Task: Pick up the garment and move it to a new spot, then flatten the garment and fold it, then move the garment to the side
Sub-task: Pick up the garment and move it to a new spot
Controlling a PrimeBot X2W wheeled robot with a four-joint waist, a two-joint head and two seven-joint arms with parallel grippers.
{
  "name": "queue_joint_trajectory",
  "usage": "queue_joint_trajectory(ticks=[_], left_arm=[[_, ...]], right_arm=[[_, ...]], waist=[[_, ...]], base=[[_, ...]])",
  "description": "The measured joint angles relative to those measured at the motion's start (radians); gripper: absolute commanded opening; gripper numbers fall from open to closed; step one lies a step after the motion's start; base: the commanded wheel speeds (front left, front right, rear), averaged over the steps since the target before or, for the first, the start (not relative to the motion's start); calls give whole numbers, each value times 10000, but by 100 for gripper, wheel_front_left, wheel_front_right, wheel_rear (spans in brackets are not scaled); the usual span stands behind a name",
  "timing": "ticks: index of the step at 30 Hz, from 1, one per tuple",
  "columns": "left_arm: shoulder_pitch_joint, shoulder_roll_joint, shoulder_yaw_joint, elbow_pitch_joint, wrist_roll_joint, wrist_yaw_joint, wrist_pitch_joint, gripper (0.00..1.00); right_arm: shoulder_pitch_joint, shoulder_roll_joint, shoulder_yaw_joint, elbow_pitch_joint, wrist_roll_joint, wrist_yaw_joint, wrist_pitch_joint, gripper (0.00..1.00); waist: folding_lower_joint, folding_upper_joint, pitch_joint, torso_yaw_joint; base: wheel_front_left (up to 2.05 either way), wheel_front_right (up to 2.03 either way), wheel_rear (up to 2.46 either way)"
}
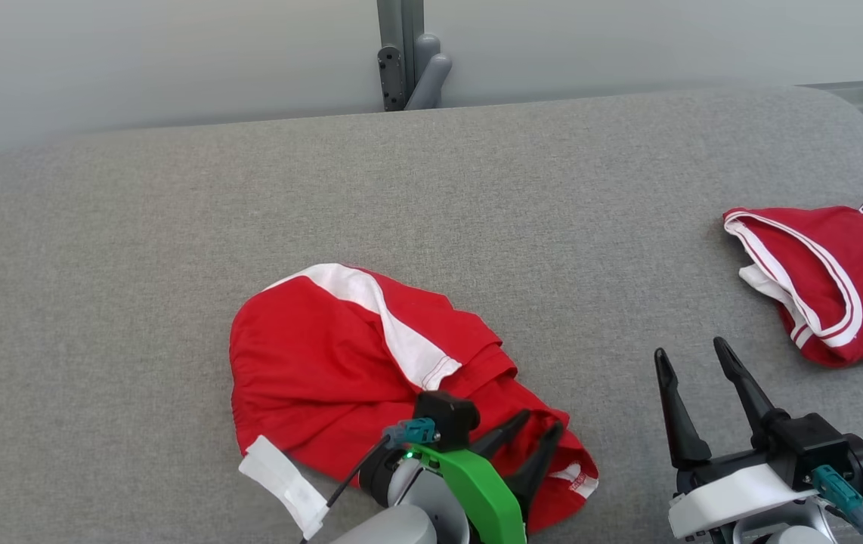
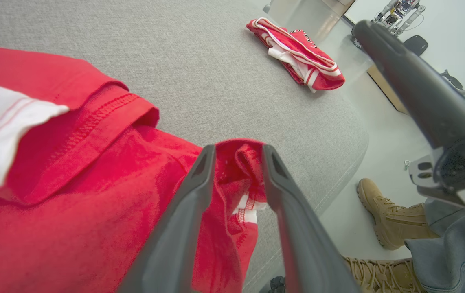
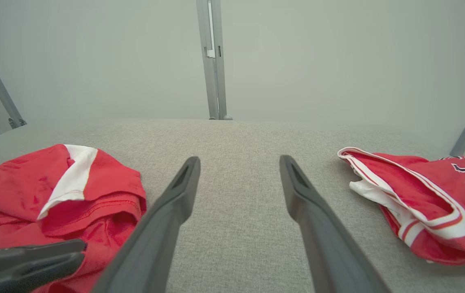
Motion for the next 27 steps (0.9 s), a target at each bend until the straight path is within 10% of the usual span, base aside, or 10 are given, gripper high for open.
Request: queue_joint_trajectory(ticks=[9,21,27], left_arm=[[-59,157,378,-345,-303,201,-562,100],[1225,2650,3248,-2376,491,2226,-1267,100],[2969,3419,4732,-3296,1858,2451,-1281,100]], right_arm=[[-2,-2,-174,-31,81,0,0,100],[314,2,-500,-228,167,0,2,100],[528,2,-748,-288,40,0,0,100]], waist=[[0,0,-175,182],[0,-1,-761,296],[0,-1,-882,201]], base=[[0,0,0],[0,0,0],[0,0,0]])
